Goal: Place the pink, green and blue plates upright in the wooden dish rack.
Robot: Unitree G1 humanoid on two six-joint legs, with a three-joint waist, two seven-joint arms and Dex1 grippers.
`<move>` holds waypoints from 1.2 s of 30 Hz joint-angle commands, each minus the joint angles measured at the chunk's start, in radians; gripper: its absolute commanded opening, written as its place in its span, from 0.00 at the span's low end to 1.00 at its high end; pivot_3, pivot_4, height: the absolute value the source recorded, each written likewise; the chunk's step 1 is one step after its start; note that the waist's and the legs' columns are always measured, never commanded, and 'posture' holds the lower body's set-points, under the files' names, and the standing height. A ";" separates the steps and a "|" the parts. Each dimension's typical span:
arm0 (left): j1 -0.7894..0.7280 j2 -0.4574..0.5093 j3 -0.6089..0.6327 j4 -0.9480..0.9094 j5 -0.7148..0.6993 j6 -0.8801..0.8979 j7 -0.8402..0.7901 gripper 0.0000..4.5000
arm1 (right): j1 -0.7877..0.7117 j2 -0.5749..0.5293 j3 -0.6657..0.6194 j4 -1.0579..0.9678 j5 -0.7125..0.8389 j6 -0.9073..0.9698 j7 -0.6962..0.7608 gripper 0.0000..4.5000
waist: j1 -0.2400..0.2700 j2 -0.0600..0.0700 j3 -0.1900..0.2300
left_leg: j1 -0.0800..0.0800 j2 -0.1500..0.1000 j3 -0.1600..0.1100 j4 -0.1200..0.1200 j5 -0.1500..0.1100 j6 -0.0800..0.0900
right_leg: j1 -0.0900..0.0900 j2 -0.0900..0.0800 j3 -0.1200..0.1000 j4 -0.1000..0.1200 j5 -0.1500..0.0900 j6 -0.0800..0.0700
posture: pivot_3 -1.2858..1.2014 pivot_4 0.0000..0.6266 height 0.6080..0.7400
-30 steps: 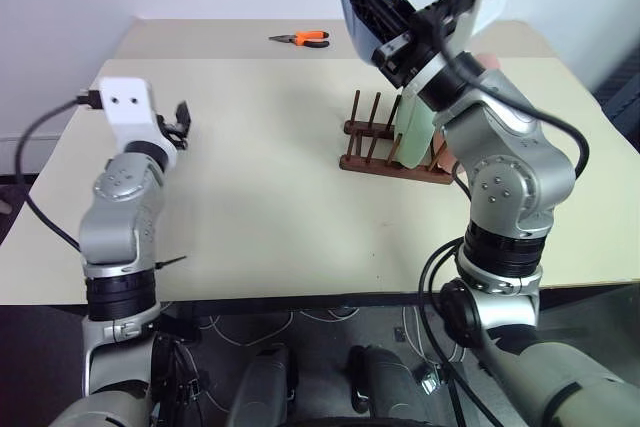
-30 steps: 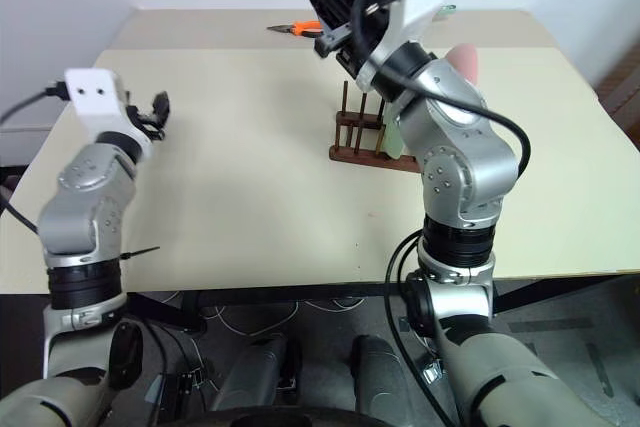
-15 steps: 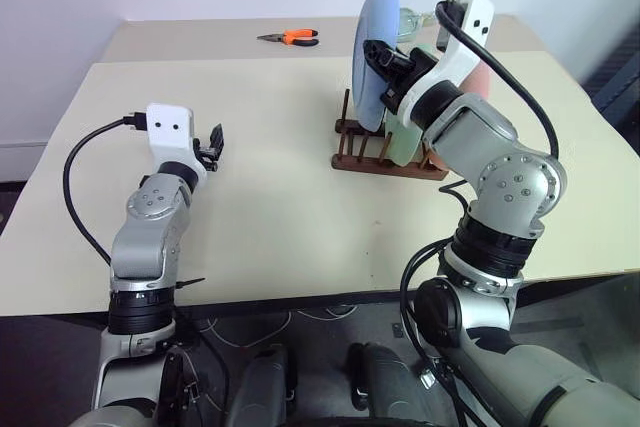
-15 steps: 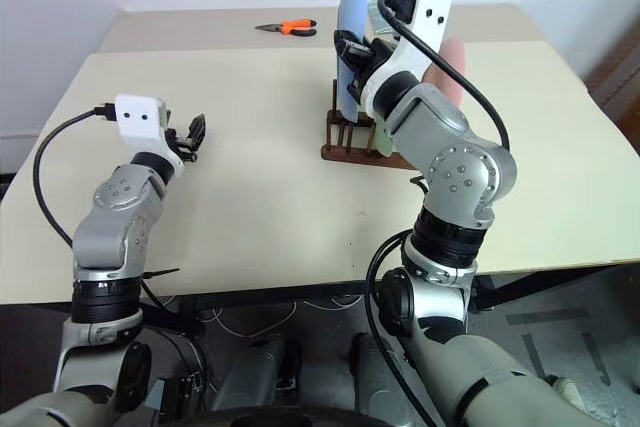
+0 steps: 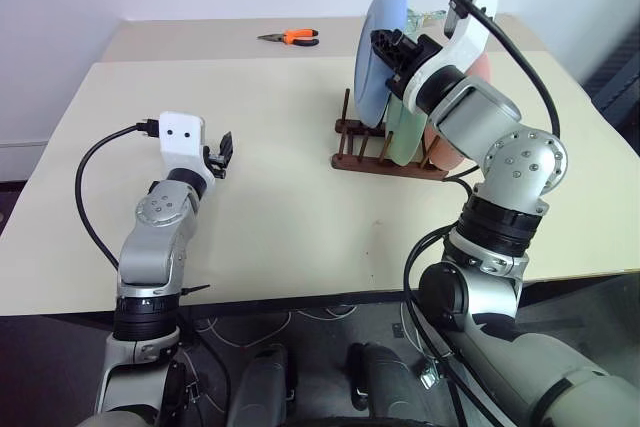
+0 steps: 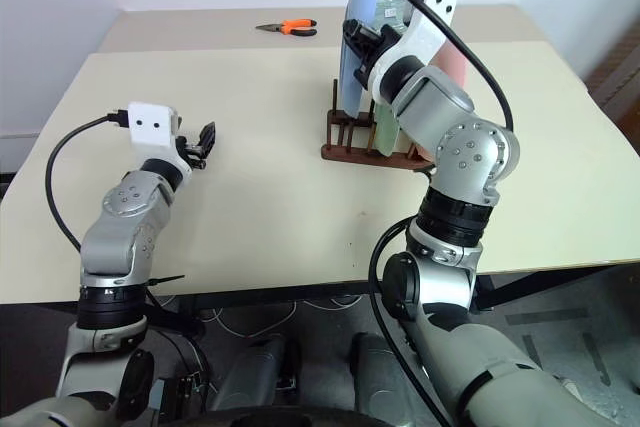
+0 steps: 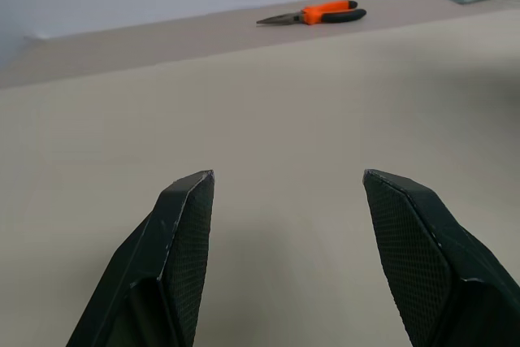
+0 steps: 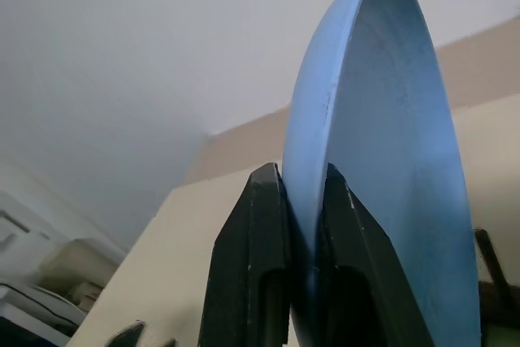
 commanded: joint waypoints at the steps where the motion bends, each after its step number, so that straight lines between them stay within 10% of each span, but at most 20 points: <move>1: 0.001 -0.001 -0.006 -0.046 0.010 -0.015 -0.005 0.66 | -0.044 0.009 -0.012 -0.045 0.059 -0.013 -0.030 0.00 | 0.000 0.000 0.000 | 0.000 0.000 0.000 0.000 0.000 0.000 | 0.000 0.000 0.000 0.000 0.000 0.000 | 0.52 0.24 1.00; 19: -0.007 -0.004 -0.011 -0.050 0.021 -0.010 -0.024 0.66 | 0.039 0.024 0.025 0.059 0.057 -0.097 -0.089 0.00 | -0.001 0.000 0.000 | 0.000 0.000 0.000 0.000 0.000 0.000 | 0.000 0.000 0.000 0.000 0.000 0.000 | 0.52 0.24 1.00; 26: -0.004 -0.006 -0.015 -0.054 0.024 -0.008 -0.025 0.67 | 0.038 -0.046 0.138 0.074 -0.043 -0.191 0.021 0.67 | 0.001 0.000 0.000 | 0.000 0.000 0.000 0.000 0.000 0.000 | 0.000 0.000 0.000 0.000 0.000 0.000 | 0.52 0.24 1.00; 36: 0.022 0.011 -0.031 -0.071 0.042 -0.018 -0.039 0.67 | 0.139 -0.446 0.405 -0.106 -0.320 -0.573 0.514 0.67 | 0.002 0.000 0.000 | 0.000 0.000 0.000 0.000 -0.001 0.002 | 0.001 0.001 0.000 -0.002 0.000 0.000 | 0.52 0.24 1.00</move>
